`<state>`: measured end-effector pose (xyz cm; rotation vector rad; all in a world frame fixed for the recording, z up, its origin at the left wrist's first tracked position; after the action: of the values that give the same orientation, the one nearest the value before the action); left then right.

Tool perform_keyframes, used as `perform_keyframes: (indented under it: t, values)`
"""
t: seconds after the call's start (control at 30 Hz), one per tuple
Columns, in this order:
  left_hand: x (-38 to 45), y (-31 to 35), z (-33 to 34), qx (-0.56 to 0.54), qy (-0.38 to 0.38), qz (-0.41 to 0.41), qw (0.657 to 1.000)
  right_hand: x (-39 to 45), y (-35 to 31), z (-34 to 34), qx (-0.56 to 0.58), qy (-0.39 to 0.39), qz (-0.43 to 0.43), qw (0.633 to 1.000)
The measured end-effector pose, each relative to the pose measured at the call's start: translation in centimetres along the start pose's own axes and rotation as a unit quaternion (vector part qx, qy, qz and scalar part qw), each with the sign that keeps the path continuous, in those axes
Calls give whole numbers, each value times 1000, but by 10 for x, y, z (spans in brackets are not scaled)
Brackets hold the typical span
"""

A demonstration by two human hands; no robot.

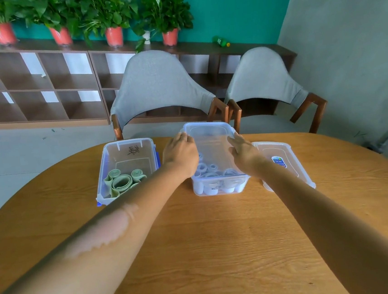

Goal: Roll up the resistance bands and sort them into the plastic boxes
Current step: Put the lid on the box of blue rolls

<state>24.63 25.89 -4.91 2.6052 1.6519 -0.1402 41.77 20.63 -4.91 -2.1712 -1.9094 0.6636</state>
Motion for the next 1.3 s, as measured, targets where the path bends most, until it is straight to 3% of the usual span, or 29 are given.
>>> perform_keyframes:
  t: [0.2,0.47,0.57,0.67,0.9,1.07,1.17,1.3]
  values:
    - [2,-2,-2,-11,-24,9,1000,3,-6,-2,1,15,-12,1000]
    - [3,-1,10,-175,-35,17,984,-6,2,8,86,51,-9,995]
    - [-6,-5,14,-318,-6,11,948,-12,10,10,194,56,-4,979]
    - [-19,-3,20,-477,-6,-16,879,-19,21,13,311,64,-9,948]
    - [-23,-10,39,-643,18,-36,765,-29,25,24,460,38,-46,886]
    - [-35,-9,36,-644,13,-26,765,-38,27,16,460,5,-82,884]
    - [-38,-14,32,-636,19,-27,771,-35,24,11,405,0,-59,912]
    - [-40,-17,33,-662,4,-42,749,-33,33,17,414,18,-7,910]
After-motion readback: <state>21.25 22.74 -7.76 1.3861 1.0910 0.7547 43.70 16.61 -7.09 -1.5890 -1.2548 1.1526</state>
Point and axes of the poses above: each hand's wrist, its own x-axis towards the middle knuckle, its own z-axis out of the palm, y = z × x, the point moved 6 cm from there along x, towards the middle knuckle, and after that the axes turned 13 degrees about -y, right-handed, at the moved point
